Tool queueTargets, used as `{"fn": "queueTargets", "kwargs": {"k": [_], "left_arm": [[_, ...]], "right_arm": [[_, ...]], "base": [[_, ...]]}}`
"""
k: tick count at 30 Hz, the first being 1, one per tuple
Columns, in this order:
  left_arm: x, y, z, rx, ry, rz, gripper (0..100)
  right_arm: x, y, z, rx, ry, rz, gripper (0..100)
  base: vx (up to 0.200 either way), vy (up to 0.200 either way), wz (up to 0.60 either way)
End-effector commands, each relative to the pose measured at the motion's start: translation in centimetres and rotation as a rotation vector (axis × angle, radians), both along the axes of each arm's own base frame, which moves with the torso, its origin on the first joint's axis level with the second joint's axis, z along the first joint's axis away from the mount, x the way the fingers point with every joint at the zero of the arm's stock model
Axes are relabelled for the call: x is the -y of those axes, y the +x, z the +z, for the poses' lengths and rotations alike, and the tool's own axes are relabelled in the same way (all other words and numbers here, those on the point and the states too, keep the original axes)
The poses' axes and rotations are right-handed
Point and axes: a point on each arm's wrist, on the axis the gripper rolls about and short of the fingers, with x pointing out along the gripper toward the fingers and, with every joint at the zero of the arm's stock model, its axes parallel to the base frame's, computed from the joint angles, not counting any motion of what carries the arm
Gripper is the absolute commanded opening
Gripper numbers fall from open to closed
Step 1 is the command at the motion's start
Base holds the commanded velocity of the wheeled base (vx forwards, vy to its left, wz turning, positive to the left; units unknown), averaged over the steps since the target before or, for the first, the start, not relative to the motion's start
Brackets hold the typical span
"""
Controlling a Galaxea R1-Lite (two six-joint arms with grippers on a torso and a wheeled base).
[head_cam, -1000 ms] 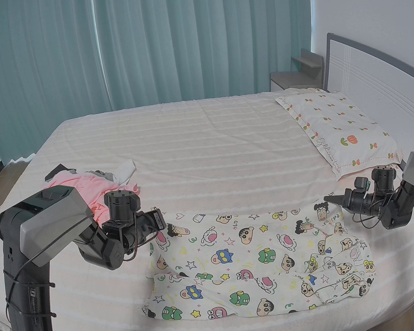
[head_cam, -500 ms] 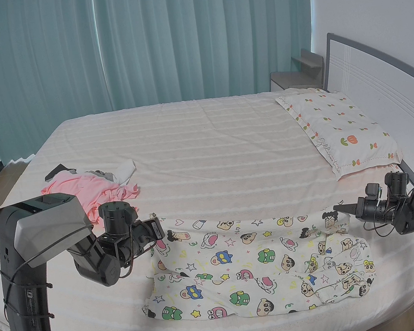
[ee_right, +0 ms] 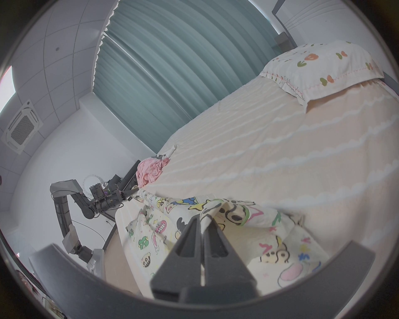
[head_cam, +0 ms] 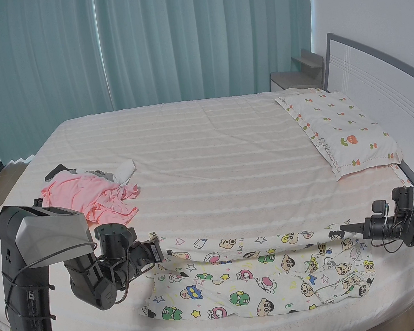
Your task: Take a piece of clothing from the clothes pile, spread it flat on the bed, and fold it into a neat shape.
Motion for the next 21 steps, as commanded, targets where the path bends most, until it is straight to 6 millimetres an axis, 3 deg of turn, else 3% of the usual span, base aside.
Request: {"fn": "queueTargets", "kwargs": {"k": [1,8,14,15,19,20,21], "left_arm": [[0.0,-1.6,-1.7,-0.060,0.028,-0.017,0],[-0.1,-3.0,-4.3,-0.069,0.094,-0.057,0],[0.2,-3.8,-5.1,-0.079,0.103,-0.071,0],[0.2,-4.1,-5.2,-0.090,0.107,-0.073,100],[0.1,-4.2,-5.3,-0.100,0.108,-0.073,100],[0.0,-4.3,-5.4,-0.103,0.107,-0.070,100],[0.0,-4.3,-5.4,-0.106,0.103,-0.066,100]], "right_arm": [[-0.1,-0.9,-1.8,-0.060,0.002,0.007,0],[-0.4,-2.2,-3.2,-0.083,-0.030,0.038,0],[-0.2,-3.1,-3.9,-0.089,-0.055,0.051,0],[-0.1,-3.4,-4.2,-0.096,-0.060,0.052,0],[-0.2,-3.7,-4.3,-0.102,-0.063,0.054,0],[-0.2,-3.9,-4.2,-0.107,-0.062,0.054,100],[-0.3,-4.1,-4.2,-0.110,-0.061,0.055,100]], "base": [[0.000,0.000,0.00],[0.000,0.000,0.00],[0.000,0.000,0.00],[0.000,0.000,0.00],[0.000,0.000,0.00],[0.000,0.000,0.00],[0.000,0.000,0.00]]}}
